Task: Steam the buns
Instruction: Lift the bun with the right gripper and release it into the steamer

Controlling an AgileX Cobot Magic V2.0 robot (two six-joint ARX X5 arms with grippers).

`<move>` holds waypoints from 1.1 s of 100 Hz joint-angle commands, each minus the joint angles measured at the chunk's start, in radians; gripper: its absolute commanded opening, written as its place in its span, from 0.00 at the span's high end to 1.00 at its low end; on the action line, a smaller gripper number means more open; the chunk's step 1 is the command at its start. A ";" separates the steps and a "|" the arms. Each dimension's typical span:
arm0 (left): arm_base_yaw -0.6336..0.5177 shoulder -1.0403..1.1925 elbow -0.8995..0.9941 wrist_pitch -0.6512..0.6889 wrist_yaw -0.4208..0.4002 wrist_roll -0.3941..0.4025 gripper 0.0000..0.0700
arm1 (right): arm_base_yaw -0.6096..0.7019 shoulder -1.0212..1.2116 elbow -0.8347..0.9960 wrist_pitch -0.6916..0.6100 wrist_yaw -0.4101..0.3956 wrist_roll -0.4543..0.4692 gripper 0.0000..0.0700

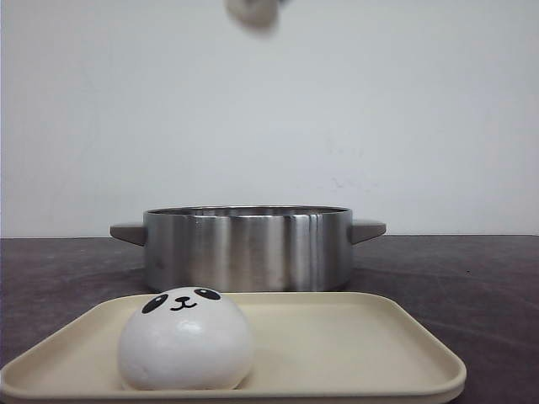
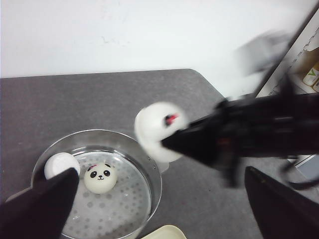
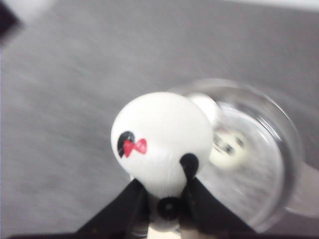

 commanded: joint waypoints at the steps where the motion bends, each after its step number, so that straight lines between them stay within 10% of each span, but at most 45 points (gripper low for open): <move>1: -0.009 0.005 0.020 0.011 0.000 0.003 0.05 | -0.005 0.072 0.008 -0.023 -0.005 -0.039 0.99; 40: -0.009 0.005 0.020 -0.002 -0.003 0.003 0.05 | -0.040 0.351 0.008 -0.056 -0.053 -0.056 0.97; 59: -0.009 0.005 0.019 -0.045 -0.003 0.003 0.05 | -0.040 0.362 0.008 -0.053 -0.046 -0.055 0.28; 80: -0.009 0.018 0.014 -0.143 -0.003 0.015 0.05 | -0.055 0.351 0.023 -0.095 -0.042 -0.055 0.24; 97: -0.009 0.020 -0.067 -0.177 0.000 0.010 0.05 | -0.058 0.269 0.047 -0.112 -0.008 -0.056 0.27; 110: -0.010 0.021 -0.182 -0.161 0.017 -0.024 0.05 | -0.055 0.138 0.051 -0.108 0.001 -0.077 0.97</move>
